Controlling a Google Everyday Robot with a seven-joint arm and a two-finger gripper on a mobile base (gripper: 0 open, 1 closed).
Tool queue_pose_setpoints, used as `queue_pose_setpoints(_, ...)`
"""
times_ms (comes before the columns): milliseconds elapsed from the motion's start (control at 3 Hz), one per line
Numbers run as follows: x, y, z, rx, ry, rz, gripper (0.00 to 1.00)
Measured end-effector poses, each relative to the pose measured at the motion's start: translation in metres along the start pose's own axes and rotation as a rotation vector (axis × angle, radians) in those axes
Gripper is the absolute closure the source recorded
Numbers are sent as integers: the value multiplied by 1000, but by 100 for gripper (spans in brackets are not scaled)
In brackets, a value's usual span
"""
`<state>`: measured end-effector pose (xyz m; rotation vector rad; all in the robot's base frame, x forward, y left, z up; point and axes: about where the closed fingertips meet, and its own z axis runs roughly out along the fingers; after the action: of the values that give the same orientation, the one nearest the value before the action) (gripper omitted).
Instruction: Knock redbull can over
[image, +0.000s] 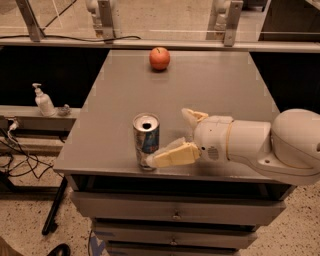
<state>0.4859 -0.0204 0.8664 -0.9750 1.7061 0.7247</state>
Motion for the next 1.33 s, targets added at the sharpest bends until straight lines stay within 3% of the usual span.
queue_pose_setpoints(667,-14,-8,29,45,-46,143,0)
queue_pose_setpoints(1000,-20,-23,39,79,-50,186,0)
queue_pose_setpoints(1333,-26,-43,43,113,-45,183,0)
